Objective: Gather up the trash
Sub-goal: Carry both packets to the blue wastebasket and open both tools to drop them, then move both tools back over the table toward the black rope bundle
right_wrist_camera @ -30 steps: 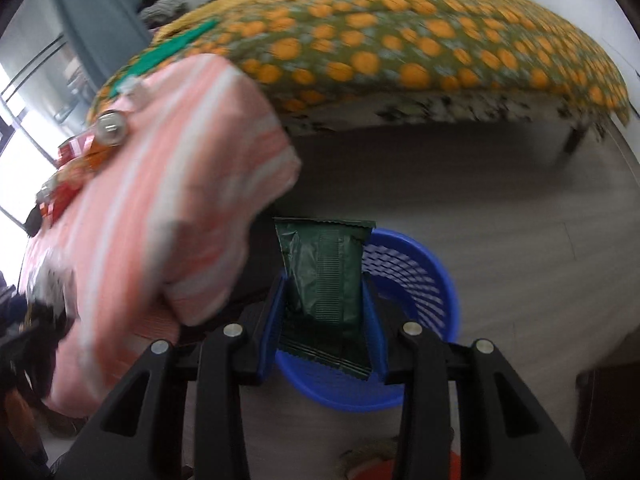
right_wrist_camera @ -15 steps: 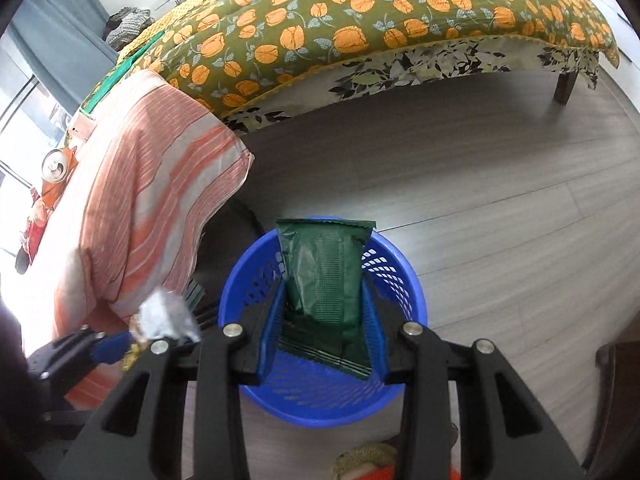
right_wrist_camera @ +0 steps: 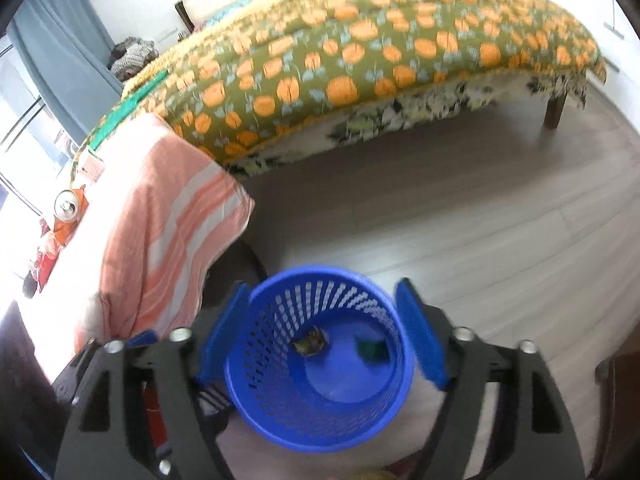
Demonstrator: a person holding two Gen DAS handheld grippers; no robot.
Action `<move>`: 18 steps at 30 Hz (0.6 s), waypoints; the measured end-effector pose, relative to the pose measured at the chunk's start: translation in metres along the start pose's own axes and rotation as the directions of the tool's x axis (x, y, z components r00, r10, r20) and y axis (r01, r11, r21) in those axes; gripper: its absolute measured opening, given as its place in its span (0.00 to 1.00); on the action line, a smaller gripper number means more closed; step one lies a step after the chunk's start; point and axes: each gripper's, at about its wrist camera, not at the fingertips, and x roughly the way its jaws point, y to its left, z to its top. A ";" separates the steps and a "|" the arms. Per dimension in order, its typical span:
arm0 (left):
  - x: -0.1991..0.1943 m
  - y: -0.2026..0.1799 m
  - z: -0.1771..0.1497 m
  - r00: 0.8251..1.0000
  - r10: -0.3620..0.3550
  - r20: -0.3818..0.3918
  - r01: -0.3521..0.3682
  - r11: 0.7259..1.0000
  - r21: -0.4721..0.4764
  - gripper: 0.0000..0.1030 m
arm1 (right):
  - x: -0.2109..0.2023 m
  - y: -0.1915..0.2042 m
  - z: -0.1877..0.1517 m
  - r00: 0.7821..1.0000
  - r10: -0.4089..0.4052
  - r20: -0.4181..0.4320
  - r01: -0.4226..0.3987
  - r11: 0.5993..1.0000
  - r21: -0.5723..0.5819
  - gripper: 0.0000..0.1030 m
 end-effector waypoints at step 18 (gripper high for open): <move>-0.144 0.101 -0.052 0.978 0.199 0.058 -0.188 0.970 -0.157 0.95 | -0.025 0.120 -0.032 0.976 -0.033 0.214 0.089 0.961 -0.261 0.94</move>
